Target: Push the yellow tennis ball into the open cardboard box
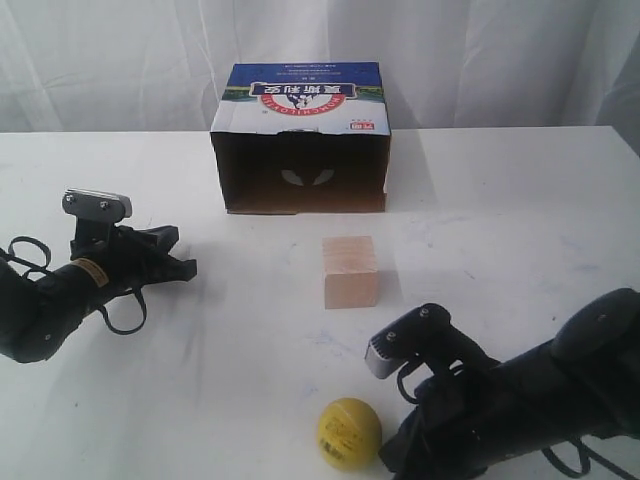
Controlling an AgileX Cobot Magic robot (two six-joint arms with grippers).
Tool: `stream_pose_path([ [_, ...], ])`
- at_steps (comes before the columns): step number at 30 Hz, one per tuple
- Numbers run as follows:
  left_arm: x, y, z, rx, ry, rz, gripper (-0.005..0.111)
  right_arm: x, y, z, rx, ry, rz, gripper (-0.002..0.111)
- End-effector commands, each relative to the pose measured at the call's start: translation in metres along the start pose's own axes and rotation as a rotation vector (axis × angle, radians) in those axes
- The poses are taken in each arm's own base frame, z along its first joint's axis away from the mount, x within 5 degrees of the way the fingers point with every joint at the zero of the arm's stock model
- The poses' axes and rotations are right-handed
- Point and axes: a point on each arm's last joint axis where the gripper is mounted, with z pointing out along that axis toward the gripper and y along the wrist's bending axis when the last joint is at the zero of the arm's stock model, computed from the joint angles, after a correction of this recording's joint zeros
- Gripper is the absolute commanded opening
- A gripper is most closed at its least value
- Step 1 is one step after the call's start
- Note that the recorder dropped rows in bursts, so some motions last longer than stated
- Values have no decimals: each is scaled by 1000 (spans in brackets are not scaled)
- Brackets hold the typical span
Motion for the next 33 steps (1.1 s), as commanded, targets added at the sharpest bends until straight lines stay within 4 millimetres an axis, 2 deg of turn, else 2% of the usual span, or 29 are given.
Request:
stream_pose_path([
  [1, -1, 0, 0, -2, -6, -2, 0, -15, -1, 0, 11, -43, -18, 0],
  [8, -1, 0, 0, -2, -6, 23, 0, -13, 15, -1, -145, -14, 26, 0],
  [16, 0, -1, 1, 5, -3, 14, 0, -18, 41, 10, -142, -47, -46, 0],
  [18, 4, -1, 1, 5, 8, 12, 0, -24, 46, 14, -150, -64, -56, 0],
  [22, 3, 0, 5, 12, -1, 16, 0, -50, 50, 23, -155, -109, -80, 0],
  [26, 13, -8, 6, 102, 37, 62, 0, -71, 52, 34, -213, -125, -92, 0],
  [29, 20, -13, 6, 159, 66, 31, 0, -82, 54, 42, -260, -131, -83, 0],
  [33, 19, -8, 6, 115, 54, 59, 0, -93, 55, 48, -291, -143, -95, 0],
])
